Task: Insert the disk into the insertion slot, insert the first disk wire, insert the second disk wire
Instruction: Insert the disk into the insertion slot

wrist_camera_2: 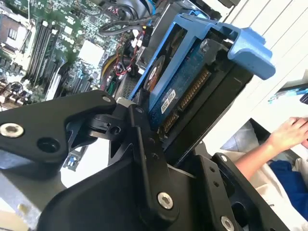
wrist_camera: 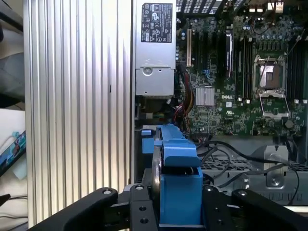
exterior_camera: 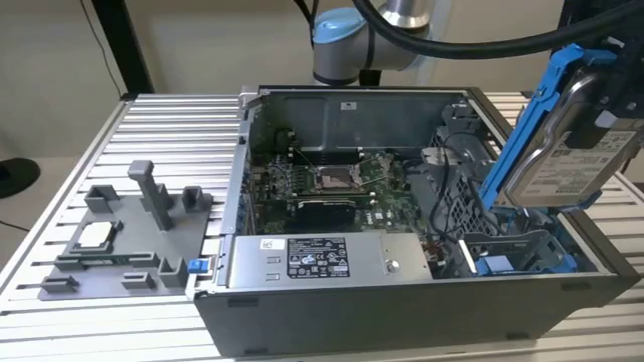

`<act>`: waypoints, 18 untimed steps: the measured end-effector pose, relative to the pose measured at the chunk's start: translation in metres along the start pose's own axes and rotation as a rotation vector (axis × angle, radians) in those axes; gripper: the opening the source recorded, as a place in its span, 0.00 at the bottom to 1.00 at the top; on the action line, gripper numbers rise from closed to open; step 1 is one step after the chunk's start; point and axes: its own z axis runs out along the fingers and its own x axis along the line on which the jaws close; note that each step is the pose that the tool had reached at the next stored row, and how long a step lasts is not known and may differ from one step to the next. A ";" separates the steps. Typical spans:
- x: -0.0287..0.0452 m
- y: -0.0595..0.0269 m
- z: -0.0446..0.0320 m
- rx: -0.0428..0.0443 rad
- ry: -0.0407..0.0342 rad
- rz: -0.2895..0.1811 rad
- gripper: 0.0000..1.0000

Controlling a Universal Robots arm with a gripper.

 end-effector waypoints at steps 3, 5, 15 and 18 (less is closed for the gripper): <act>0.0022 -0.0029 0.0026 0.0000 -0.0002 0.000 0.00; 0.0034 -0.0047 0.0048 0.0000 -0.0001 0.000 0.00; 0.0049 -0.0090 0.0108 0.0000 -0.0001 0.000 0.00; 0.0049 -0.0088 0.0114 0.0000 -0.0001 0.000 0.00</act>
